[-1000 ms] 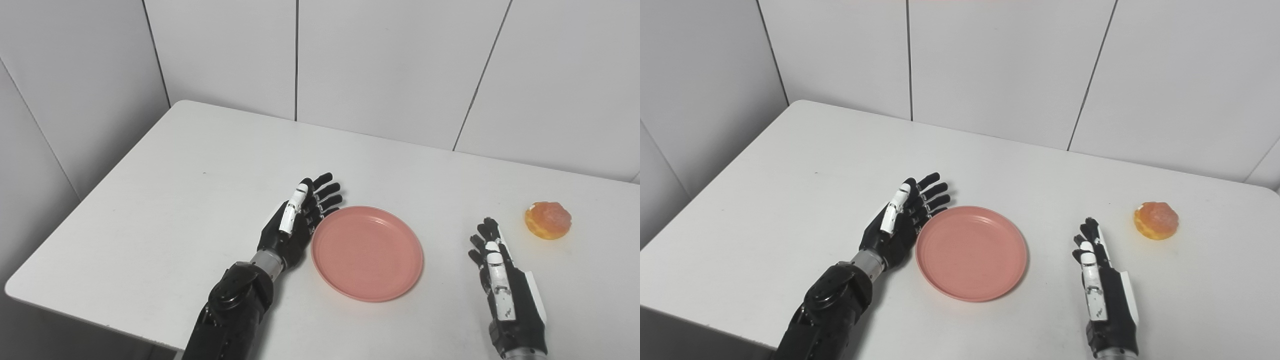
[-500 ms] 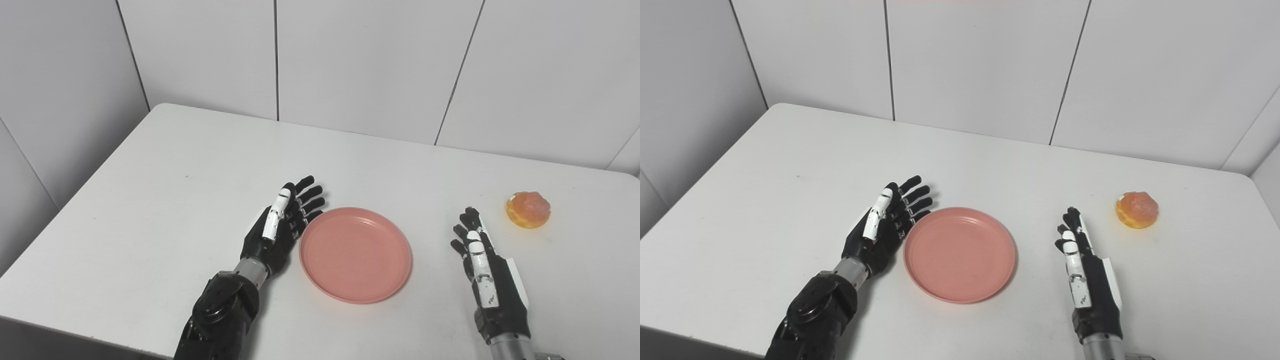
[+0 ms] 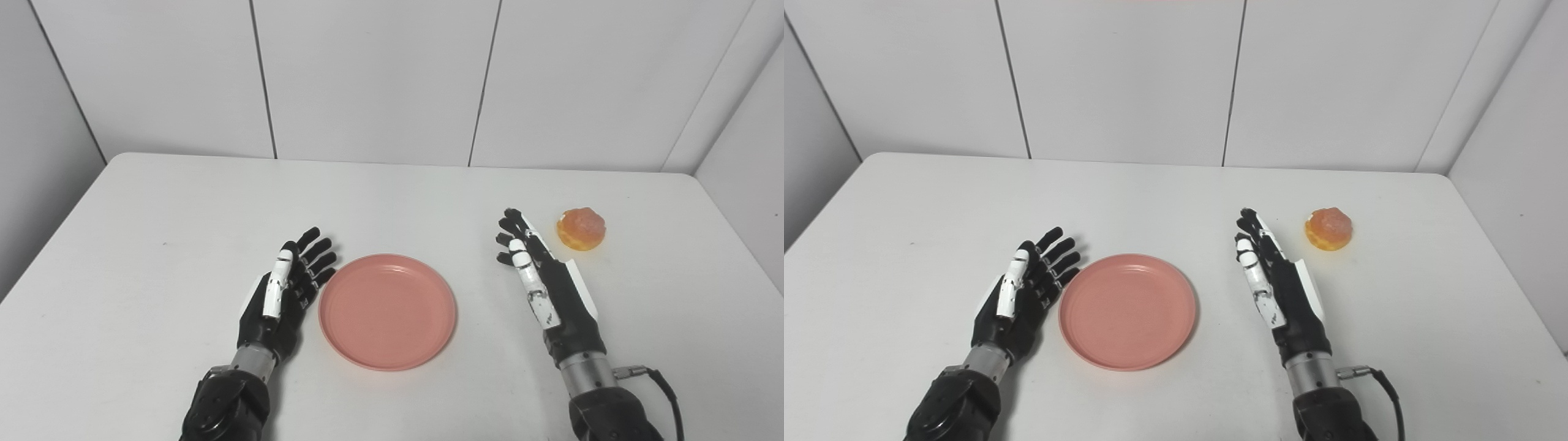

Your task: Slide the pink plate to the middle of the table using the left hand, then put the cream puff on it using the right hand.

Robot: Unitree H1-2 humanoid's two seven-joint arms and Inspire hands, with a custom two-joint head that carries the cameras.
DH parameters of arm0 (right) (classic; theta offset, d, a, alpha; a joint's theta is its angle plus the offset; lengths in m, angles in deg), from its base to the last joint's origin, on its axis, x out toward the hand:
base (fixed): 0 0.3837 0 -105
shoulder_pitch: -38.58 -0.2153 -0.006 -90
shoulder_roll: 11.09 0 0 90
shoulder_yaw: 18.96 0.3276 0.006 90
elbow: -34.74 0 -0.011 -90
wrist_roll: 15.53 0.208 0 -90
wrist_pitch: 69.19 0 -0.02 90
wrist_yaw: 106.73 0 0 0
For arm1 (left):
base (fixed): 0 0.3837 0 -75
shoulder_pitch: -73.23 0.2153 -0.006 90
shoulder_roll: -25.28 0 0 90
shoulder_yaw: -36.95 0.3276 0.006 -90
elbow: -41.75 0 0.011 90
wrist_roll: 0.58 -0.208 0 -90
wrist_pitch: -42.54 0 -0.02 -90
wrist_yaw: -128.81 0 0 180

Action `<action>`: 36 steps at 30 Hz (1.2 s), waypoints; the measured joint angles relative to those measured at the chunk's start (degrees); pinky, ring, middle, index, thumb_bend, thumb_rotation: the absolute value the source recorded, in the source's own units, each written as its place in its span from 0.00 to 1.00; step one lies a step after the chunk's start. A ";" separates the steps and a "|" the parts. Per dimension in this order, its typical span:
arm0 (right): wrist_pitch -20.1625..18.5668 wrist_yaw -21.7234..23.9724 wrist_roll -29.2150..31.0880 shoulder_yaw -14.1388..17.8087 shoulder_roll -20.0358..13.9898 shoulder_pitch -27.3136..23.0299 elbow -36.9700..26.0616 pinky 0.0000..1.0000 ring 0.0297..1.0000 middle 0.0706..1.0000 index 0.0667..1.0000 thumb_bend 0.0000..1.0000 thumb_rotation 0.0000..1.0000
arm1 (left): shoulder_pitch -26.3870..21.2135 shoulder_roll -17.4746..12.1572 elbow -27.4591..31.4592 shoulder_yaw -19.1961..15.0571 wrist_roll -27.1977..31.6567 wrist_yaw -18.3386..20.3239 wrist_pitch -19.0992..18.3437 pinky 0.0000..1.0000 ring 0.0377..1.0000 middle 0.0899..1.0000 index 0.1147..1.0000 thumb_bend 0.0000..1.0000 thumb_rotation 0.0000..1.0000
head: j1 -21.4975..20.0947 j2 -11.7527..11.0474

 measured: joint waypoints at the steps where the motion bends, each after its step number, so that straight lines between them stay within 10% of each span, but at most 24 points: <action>1: 0.00 -0.03 -0.42 0.00 -0.14 -0.45 -0.03 0.82 0.87 0.88 0.88 0.39 1.00 | 0.16 -0.20 -0.12 -0.07 0.00 0.08 0.40 0.88 0.87 0.87 0.86 0.44 1.00 | -0.01 0.00; 12: -0.37 0.45 -6.73 0.79 -3.68 -6.76 -2.32 0.79 0.85 0.89 0.89 0.42 0.96 | 0.92 -2.13 -1.84 -0.59 0.25 2.81 4.64 0.88 0.87 0.88 0.86 0.46 1.00 | -4.31 -1.41; 36: -5.35 8.65 -29.39 -0.50 -18.19 -19.66 4.61 0.69 0.83 0.91 0.88 0.80 0.42 | 1.76 -4.08 -3.74 -0.97 0.84 5.47 8.54 0.90 0.88 0.88 0.86 0.47 1.00 | -9.77 -3.08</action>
